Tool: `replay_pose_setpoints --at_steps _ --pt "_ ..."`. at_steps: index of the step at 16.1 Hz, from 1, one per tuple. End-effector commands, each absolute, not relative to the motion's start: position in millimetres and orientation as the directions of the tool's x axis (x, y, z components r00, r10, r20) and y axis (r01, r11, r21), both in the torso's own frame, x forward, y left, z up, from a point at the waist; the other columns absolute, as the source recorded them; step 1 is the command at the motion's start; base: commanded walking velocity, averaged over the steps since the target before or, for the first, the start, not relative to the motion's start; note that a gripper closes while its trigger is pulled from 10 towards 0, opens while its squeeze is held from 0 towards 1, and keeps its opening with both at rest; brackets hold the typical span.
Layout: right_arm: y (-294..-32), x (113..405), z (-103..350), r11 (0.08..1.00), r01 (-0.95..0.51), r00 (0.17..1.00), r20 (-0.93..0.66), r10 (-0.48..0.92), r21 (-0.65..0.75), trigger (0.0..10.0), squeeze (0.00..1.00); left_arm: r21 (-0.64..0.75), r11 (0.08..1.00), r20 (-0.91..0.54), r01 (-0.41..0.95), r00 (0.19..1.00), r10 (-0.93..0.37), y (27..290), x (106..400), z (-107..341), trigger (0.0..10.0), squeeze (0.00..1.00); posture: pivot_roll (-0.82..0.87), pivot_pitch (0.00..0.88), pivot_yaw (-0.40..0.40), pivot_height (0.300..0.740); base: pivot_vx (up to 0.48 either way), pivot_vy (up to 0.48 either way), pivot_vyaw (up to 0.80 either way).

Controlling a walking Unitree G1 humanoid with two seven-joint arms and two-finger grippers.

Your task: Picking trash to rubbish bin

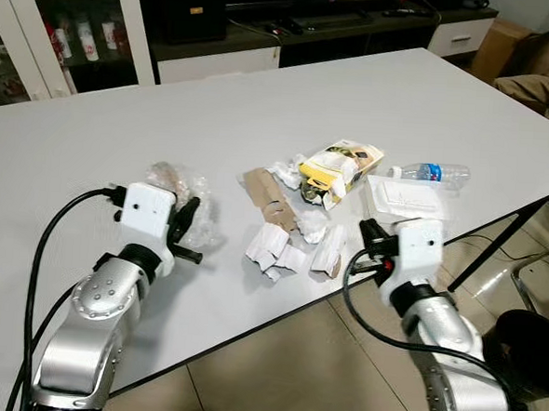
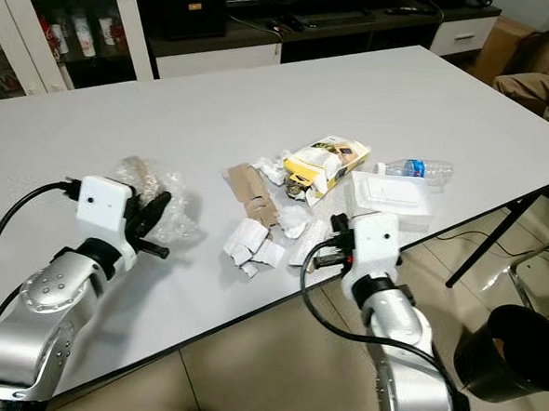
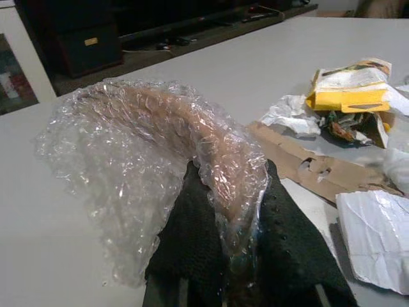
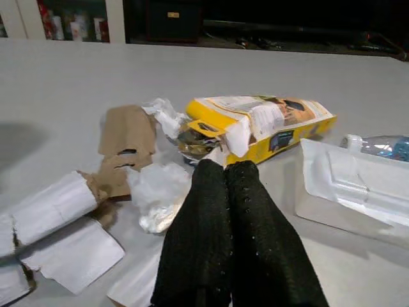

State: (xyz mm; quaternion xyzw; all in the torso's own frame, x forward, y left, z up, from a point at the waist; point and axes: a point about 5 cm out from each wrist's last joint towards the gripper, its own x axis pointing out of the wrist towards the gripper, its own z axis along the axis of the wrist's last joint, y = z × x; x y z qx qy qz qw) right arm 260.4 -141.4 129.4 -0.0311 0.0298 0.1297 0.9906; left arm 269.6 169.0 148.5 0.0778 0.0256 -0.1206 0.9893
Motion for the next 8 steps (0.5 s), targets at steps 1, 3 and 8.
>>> replay_pose_setpoints --at_steps 1,3,8 --pt "-145.4 258.5 127.6 0.973 -0.225 0.972 -0.074 0.221 -0.058 10.0 0.0 0.168 0.95 -0.07 0.264 0.964 -0.256 166.8 271.6 149.2 10.0 0.0 -0.08 0.0 -0.018 0.74 0.0 0.27 0.0" --pt "-147.0 257.3 124.2 0.98 -0.199 0.977 -0.084 0.196 -0.026 10.0 0.0 0.177 0.941 -0.083 0.289 0.957 -0.278 164.3 272.0 146.7 10.0 0.0 -0.09 0.0 -0.011 0.74 0.0 0.347 0.0" --pt "-143.7 260.8 125.6 0.979 -0.202 0.977 -0.071 0.2 -0.022 10.0 0.0 0.188 0.937 -0.073 0.294 0.956 -0.286 163.0 280.6 150.2 10.0 0.0 -0.09 0.0 0.001 0.74 0.0 0.368 -0.39"
